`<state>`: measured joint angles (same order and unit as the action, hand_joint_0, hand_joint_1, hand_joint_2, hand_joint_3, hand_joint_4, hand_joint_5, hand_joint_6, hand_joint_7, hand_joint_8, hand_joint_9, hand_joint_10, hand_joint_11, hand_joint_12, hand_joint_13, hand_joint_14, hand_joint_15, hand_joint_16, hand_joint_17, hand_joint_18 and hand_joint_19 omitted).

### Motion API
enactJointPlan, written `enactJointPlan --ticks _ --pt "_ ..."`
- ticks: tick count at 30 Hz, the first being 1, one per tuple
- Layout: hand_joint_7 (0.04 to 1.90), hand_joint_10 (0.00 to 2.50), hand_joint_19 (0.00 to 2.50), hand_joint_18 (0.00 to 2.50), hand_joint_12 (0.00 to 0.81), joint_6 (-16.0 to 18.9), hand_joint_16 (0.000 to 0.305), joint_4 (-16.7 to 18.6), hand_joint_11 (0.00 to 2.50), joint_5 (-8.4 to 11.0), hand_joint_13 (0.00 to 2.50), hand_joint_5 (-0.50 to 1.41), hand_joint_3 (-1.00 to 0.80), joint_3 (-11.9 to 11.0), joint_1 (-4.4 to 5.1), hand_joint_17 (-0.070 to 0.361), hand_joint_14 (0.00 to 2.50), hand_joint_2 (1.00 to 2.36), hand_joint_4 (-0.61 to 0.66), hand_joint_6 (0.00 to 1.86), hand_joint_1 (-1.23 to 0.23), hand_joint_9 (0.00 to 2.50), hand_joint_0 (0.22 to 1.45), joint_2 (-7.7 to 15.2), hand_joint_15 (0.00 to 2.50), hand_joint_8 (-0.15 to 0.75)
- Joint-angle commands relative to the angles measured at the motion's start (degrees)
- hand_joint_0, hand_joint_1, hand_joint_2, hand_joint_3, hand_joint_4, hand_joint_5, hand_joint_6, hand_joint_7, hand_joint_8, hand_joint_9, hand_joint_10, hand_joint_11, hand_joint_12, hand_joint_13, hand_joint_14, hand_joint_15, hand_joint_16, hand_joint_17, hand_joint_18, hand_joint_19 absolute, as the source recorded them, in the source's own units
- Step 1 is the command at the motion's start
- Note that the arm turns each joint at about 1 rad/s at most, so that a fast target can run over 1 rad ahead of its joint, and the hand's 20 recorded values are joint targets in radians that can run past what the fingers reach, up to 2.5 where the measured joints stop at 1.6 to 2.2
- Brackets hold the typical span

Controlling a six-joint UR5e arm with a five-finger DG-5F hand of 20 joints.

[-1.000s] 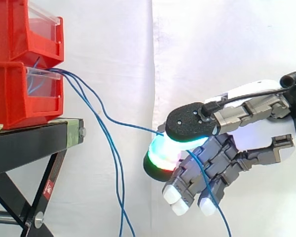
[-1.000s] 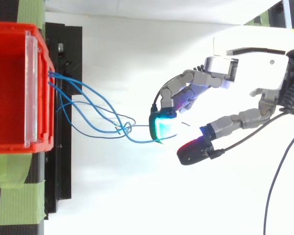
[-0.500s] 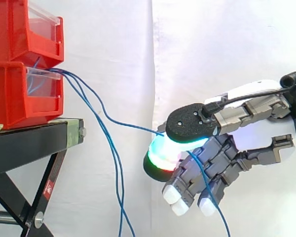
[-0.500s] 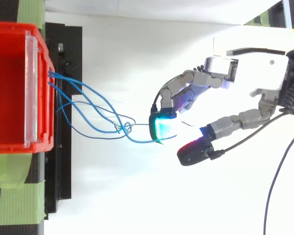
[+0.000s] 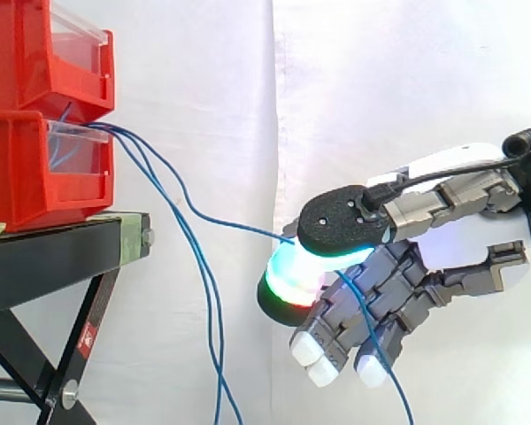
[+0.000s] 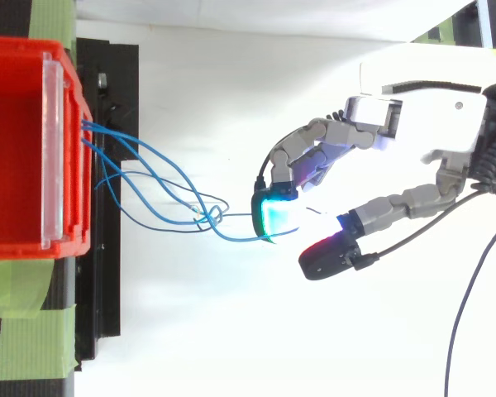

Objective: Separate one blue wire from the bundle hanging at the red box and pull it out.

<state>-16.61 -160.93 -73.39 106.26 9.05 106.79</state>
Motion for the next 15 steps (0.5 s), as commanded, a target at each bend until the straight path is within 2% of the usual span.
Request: enactJointPlan --ticks 1,15 --pt "1.04 0.01 0.41 0.78 0.469 0.0 0.065 0.0 0.31 0.00 0.64 -0.07 -0.11 0.0 0.01 0.146 0.01 1.25 -0.22 0.88 -0.83 0.71 0.50 0.0 0.47 0.292" --pt "1.03 0.01 0.40 0.79 0.468 0.0 0.064 0.0 0.33 0.00 0.64 -0.07 -0.11 0.0 0.01 0.145 0.01 1.26 -0.23 0.88 -0.83 0.71 0.50 0.0 0.47 0.290"
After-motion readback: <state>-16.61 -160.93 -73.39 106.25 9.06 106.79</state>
